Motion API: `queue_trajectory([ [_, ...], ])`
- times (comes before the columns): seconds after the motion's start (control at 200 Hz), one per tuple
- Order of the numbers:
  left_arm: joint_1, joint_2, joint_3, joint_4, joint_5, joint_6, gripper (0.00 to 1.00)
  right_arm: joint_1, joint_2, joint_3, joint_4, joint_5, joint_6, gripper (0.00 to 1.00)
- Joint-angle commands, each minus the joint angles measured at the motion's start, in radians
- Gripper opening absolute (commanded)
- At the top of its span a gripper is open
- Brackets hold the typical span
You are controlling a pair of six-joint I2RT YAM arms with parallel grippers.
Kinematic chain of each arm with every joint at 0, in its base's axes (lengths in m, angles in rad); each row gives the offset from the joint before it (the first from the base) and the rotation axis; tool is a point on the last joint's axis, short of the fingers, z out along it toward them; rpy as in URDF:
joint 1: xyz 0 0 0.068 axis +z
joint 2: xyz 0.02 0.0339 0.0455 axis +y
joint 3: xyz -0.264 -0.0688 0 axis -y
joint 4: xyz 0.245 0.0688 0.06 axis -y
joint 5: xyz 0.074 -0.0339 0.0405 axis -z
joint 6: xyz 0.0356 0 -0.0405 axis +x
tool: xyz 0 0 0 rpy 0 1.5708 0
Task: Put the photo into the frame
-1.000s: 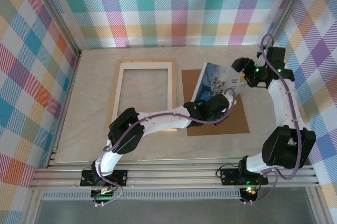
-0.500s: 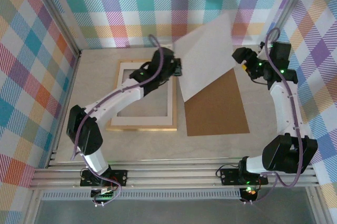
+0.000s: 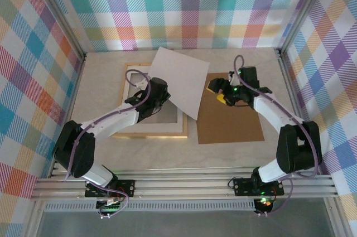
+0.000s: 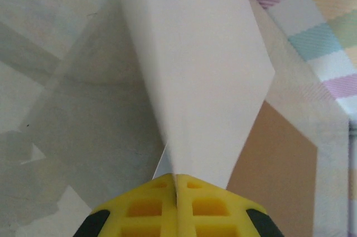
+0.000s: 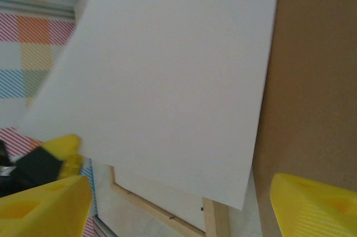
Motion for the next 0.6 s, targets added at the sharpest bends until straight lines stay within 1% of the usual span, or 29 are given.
queue_trajectory([
  [0.0, -0.004, -0.068, -0.045, -0.008, -0.049, -0.151, 0.0, 0.031, 0.018, -0.05, 0.115, 0.015, 0.059, 0.83],
  [0.115, -0.008, -0.123, -0.1, -0.025, -0.076, -0.229, 0.0, 0.071, 0.055, -0.129, 0.199, 0.013, 0.119, 0.83],
  [0.205, -0.008, -0.159, -0.136, -0.029, -0.083, -0.27, 0.0, 0.101, 0.095, -0.157, 0.266, 0.002, 0.159, 0.82],
  [0.305, -0.008, -0.189, -0.162, -0.05, -0.081, -0.314, 0.0, 0.131, 0.142, -0.163, 0.342, -0.002, 0.206, 0.82],
  [0.42, -0.008, -0.215, -0.191, -0.054, -0.071, -0.36, 0.0, 0.171, 0.205, -0.142, 0.381, -0.014, 0.241, 0.83],
  [0.595, -0.008, -0.239, -0.217, -0.078, -0.036, -0.389, 0.0, 0.206, 0.276, -0.13, 0.496, -0.03, 0.291, 0.82],
])
